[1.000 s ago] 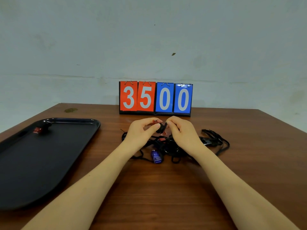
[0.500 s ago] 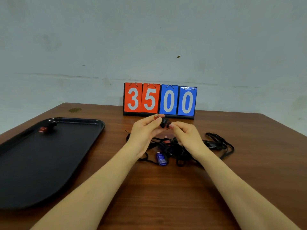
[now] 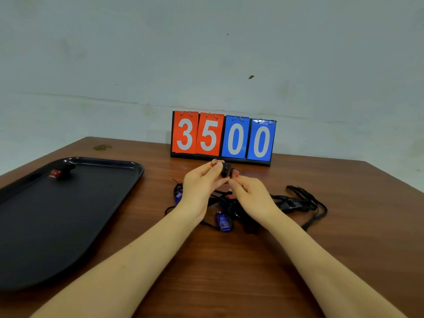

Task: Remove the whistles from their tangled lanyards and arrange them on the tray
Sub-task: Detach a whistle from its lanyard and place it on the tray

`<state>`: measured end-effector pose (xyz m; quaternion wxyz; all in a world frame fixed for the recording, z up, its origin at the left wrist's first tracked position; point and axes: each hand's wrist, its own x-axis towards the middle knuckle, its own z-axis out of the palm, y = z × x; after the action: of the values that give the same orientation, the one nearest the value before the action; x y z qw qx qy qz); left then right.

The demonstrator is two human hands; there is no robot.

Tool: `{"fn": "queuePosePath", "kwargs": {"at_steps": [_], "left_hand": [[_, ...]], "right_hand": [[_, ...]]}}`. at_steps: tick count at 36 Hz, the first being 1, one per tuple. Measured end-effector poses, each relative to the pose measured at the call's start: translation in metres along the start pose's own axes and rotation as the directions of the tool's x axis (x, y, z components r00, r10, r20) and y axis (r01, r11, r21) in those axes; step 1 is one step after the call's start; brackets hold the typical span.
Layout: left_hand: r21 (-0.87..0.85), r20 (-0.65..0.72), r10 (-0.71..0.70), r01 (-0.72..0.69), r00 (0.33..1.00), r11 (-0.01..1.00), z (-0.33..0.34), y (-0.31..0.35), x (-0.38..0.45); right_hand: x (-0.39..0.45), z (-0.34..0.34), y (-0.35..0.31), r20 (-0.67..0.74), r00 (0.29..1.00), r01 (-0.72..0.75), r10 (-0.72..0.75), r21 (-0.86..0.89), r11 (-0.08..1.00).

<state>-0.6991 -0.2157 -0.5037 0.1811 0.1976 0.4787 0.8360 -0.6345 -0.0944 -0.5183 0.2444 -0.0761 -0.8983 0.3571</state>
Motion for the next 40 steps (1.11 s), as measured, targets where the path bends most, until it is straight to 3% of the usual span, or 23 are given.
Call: {"fn": "queuePosePath", "kwargs": {"at_steps": [3, 6, 8, 11, 17, 22, 24, 27, 30, 32, 36, 40], "left_hand": [[0.048, -0.016, 0.028, -0.027, 0.999, 0.998, -0.002, 0.0, 0.002], [0.207, -0.033, 0.114, -0.104, 0.993, 0.973, -0.005, 0.0, 0.005], [0.385, 0.0, 0.223, -0.206, 0.975, 0.9, -0.008, -0.002, 0.007], [0.645, 0.106, 0.332, -0.319, 0.937, 0.694, -0.012, -0.003, 0.014], [0.792, 0.2, 0.32, -0.345, 0.926, 0.504, -0.02, -0.004, 0.019], [0.82, 0.275, 0.202, -0.339, 0.94, 0.46, -0.015, -0.003, 0.019], [0.803, 0.307, 0.14, -0.335, 0.941, 0.494, -0.012, -0.001, 0.018], [0.73, 0.294, 0.076, -0.275, 0.953, 0.626, -0.012, -0.001, 0.018], [0.503, 0.277, -0.027, -0.121, 0.96, 0.855, -0.011, 0.0, 0.017], [0.342, 0.282, -0.075, -0.027, 0.957, 0.939, -0.007, 0.0, 0.016], [0.046, 0.275, -0.162, 0.155, 0.948, 0.987, -0.002, -0.005, 0.016], [-0.212, 0.22, -0.247, 0.293, 0.944, 0.932, 0.003, -0.008, 0.011]], "right_hand": [[0.001, 0.002, -0.003, 0.057, 0.998, 0.02, -0.016, -0.068, 0.997], [0.001, 0.002, -0.005, 0.093, 0.992, 0.105, -0.089, -0.18, 0.978], [0.001, 0.003, -0.006, 0.114, 0.985, 0.159, -0.133, -0.254, 0.954], [0.002, 0.0, -0.005, 0.108, 0.977, 0.21, -0.185, -0.322, 0.923], [0.004, -0.014, -0.005, -0.022, 0.97, 0.219, -0.242, -0.348, 0.912], [0.006, -0.021, -0.001, -0.159, 0.973, 0.128, -0.167, -0.234, 0.964], [0.006, -0.024, 0.001, -0.2, 0.973, 0.088, -0.119, -0.157, 0.984], [0.006, -0.028, 0.003, -0.216, 0.976, 0.004, 0.0, 0.02, 1.0], [0.005, -0.03, 0.001, -0.16, 0.98, -0.072, 0.12, 0.277, 0.958], [0.004, -0.032, -0.001, -0.104, 0.98, -0.113, 0.171, 0.419, 0.901], [0.002, -0.035, 0.0, 0.008, 0.978, -0.171, 0.211, 0.613, 0.771], [-0.005, -0.033, 0.001, 0.077, 0.976, -0.194, 0.202, 0.724, 0.662]]}}
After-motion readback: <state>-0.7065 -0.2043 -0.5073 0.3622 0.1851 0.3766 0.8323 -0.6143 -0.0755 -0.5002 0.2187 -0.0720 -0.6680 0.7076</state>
